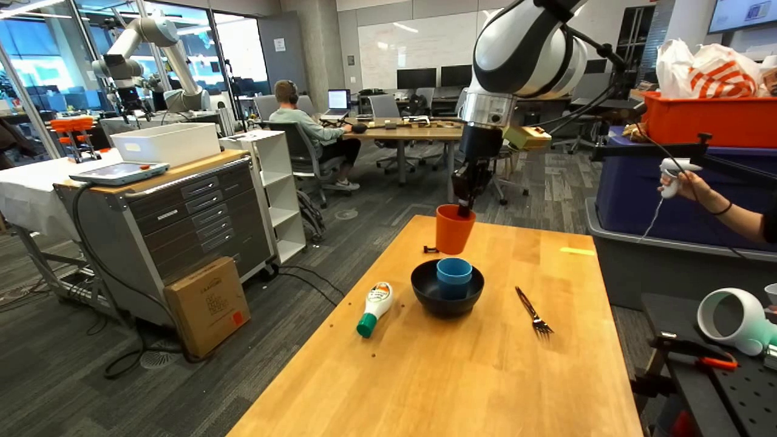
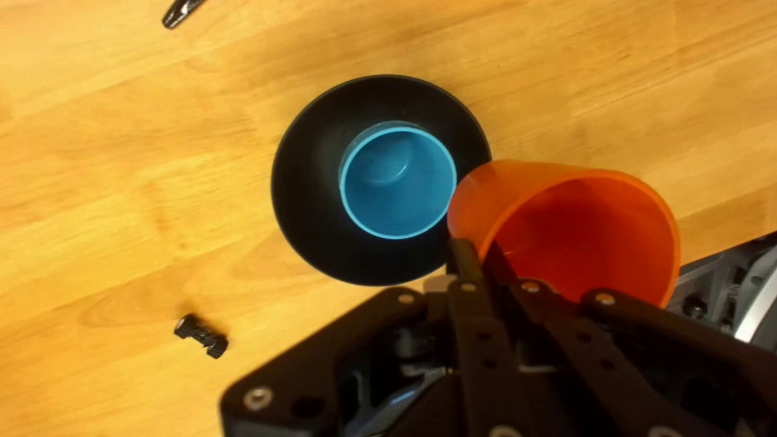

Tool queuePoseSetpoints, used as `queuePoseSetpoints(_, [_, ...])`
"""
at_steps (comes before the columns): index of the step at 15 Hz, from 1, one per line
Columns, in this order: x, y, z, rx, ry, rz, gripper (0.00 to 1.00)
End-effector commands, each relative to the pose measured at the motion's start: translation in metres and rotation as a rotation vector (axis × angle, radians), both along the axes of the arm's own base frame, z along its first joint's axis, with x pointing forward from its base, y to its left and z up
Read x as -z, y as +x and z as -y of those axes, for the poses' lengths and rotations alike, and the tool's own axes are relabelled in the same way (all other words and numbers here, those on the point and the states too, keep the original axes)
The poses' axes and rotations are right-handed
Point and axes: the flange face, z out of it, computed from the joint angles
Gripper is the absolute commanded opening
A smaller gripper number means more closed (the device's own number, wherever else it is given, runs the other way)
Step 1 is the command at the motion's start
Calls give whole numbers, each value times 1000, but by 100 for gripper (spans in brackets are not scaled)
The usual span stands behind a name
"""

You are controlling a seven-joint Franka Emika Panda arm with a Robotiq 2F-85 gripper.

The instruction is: Put the cups into each other in the black bowl and put the fork in them beginning with the dark blue one, then the light blue one, and finally the orange one

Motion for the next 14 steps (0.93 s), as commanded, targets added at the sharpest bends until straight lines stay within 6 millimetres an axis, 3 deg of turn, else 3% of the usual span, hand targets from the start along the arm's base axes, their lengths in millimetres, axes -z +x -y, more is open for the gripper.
queuePoseSetpoints(1, [1, -10, 21, 15, -25, 4, 1])
queuePoseSetpoints(5, [28, -12, 41, 20, -36, 2, 1])
queuePoseSetpoints(11, [66, -8, 48, 33, -46, -11, 1])
queuePoseSetpoints(14, [68, -5, 50, 37, -42, -9, 1])
